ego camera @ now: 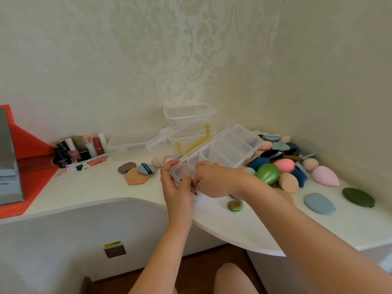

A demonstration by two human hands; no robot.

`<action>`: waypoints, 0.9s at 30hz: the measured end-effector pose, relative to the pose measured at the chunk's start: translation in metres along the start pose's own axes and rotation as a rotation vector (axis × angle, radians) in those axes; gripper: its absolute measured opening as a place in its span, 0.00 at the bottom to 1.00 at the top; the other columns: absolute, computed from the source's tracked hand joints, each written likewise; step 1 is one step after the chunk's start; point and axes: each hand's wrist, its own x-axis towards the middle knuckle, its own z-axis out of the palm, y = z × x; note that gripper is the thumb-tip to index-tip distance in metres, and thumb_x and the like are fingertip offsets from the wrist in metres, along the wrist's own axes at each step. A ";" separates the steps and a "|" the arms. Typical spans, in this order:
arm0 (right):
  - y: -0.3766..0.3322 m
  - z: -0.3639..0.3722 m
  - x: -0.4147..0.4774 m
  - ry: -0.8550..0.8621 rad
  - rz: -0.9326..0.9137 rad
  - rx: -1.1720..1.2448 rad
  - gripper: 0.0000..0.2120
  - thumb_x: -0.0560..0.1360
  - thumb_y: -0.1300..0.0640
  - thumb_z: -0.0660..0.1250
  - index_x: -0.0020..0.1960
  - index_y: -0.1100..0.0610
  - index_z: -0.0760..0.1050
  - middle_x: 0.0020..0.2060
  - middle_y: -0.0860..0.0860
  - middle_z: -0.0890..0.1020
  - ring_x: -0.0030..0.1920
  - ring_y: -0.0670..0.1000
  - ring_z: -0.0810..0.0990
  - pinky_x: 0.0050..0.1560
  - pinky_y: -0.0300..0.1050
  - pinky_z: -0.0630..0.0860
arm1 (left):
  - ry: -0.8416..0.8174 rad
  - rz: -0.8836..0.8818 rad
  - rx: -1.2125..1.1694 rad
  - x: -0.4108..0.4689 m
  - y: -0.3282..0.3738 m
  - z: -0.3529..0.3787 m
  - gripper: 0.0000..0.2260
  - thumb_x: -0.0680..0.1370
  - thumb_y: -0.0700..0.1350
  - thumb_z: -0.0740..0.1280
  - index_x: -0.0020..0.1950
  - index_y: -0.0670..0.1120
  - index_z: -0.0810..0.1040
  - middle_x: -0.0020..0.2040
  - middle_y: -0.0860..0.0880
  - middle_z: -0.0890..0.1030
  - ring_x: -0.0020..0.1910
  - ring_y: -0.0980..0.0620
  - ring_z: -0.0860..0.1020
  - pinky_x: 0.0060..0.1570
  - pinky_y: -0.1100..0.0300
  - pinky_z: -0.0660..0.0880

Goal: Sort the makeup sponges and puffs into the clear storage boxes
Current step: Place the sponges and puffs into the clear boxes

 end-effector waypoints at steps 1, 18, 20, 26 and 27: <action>0.002 0.000 -0.001 0.012 -0.008 -0.012 0.14 0.76 0.66 0.52 0.33 0.57 0.64 0.43 0.55 0.70 0.48 0.52 0.63 0.47 0.43 0.58 | -0.008 -0.006 0.007 0.001 0.000 0.000 0.22 0.73 0.30 0.63 0.55 0.57 0.72 0.57 0.51 0.75 0.56 0.51 0.76 0.48 0.59 0.75; 0.023 0.011 -0.014 0.527 -0.283 0.244 0.12 0.71 0.69 0.59 0.42 0.63 0.82 0.50 0.55 0.82 0.53 0.52 0.77 0.54 0.36 0.68 | 0.081 -0.011 -0.019 -0.001 0.000 -0.003 0.26 0.73 0.26 0.60 0.59 0.56 0.73 0.61 0.49 0.76 0.61 0.51 0.75 0.62 0.48 0.72; 0.037 0.004 -0.029 0.656 -0.288 0.375 0.13 0.69 0.71 0.60 0.39 0.61 0.81 0.49 0.53 0.82 0.50 0.48 0.78 0.52 0.34 0.70 | 0.112 0.008 -0.010 -0.003 -0.001 -0.002 0.25 0.73 0.27 0.58 0.58 0.56 0.72 0.61 0.48 0.75 0.60 0.51 0.75 0.61 0.50 0.73; 0.112 -0.009 -0.046 0.901 0.238 0.477 0.12 0.73 0.67 0.61 0.43 0.53 0.79 0.44 0.50 0.82 0.40 0.51 0.78 0.38 0.41 0.73 | 0.110 0.048 0.049 -0.007 -0.001 0.000 0.23 0.74 0.28 0.57 0.64 0.49 0.69 0.61 0.48 0.74 0.56 0.58 0.75 0.48 0.69 0.74; 0.127 -0.008 -0.044 0.915 0.340 0.451 0.10 0.74 0.65 0.62 0.46 0.53 0.78 0.45 0.50 0.82 0.40 0.50 0.76 0.37 0.42 0.71 | 0.107 0.049 0.053 -0.007 -0.001 0.000 0.23 0.74 0.28 0.57 0.64 0.49 0.69 0.61 0.49 0.74 0.56 0.59 0.75 0.47 0.71 0.74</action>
